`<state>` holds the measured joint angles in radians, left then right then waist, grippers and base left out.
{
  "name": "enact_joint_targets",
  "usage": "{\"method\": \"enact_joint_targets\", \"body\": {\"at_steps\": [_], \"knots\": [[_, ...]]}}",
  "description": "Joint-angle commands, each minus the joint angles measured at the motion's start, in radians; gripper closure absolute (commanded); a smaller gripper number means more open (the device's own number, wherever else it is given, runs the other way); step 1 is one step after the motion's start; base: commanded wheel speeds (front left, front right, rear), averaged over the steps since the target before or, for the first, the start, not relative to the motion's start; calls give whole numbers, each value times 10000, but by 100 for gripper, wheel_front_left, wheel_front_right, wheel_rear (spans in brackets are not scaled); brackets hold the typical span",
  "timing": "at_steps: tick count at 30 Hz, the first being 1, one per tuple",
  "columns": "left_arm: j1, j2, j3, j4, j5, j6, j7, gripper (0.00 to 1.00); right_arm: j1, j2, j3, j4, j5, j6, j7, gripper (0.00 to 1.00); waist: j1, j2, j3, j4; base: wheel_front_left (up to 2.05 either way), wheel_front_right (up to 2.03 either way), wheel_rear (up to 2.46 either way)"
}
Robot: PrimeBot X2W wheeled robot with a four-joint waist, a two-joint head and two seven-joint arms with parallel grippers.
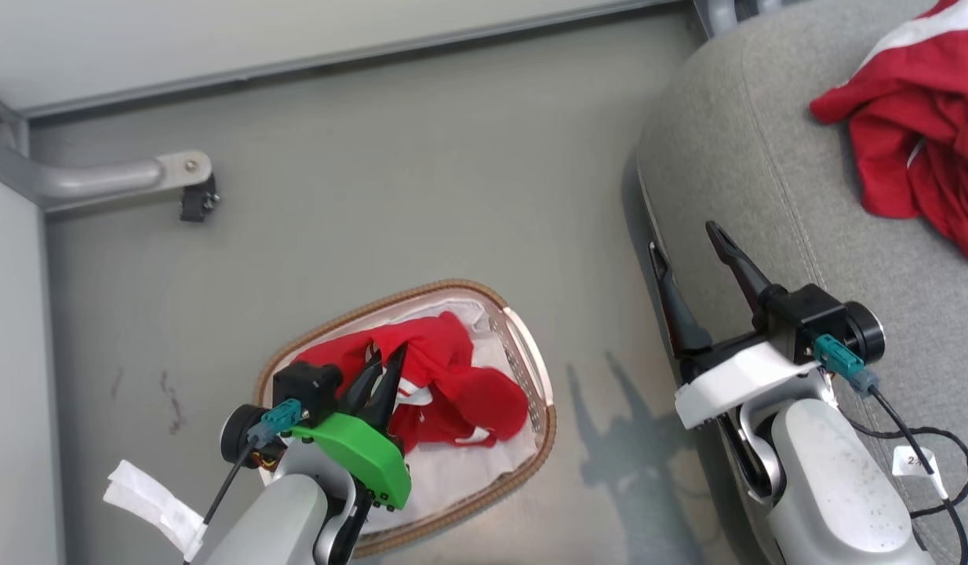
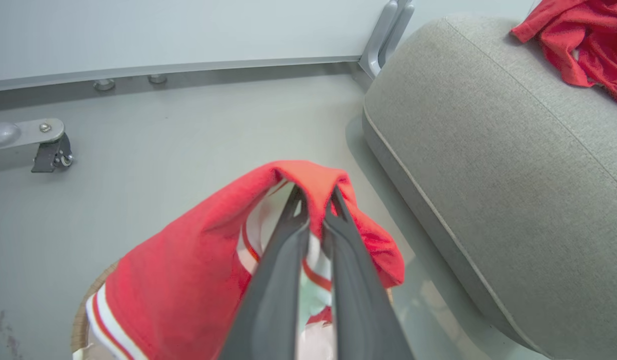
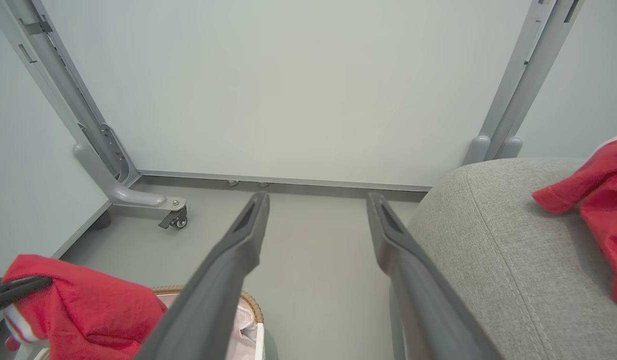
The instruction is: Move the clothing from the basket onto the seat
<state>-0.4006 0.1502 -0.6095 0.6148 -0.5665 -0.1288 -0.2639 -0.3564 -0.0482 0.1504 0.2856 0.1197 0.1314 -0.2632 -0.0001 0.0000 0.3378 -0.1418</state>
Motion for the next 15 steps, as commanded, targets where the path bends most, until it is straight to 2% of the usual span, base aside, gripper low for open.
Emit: {"method": "enact_joint_targets", "body": {"at_steps": [1, 10, 11, 15], "knots": [[246, 8, 187, -245, 138, -24, -6, 100, 272, -59, -11, 112, 46, -14, -23, 0, 1, 0, -977, 541, 0, 0, 0], [587, -217, 1221, -1895, 728, -25, -7, 100, 884, -46, 87, 465, -6, -14, -23, 0, 1, 0, -1920, 658, 0, 0, 0], [504, -263, 1435, -2436, 943, -25, -7, 100, 1140, -46, 87, 573, -2, -14, -23, 0, 1, 0, -2197, 699, 0, 0, 0], [269, -305, 1673, -2990, 1120, -25, -7, 100, 1439, -45, 101, 668, 17, -14, -23, 0, 1, 0, -2493, 730, 0, 0, 0]]}}
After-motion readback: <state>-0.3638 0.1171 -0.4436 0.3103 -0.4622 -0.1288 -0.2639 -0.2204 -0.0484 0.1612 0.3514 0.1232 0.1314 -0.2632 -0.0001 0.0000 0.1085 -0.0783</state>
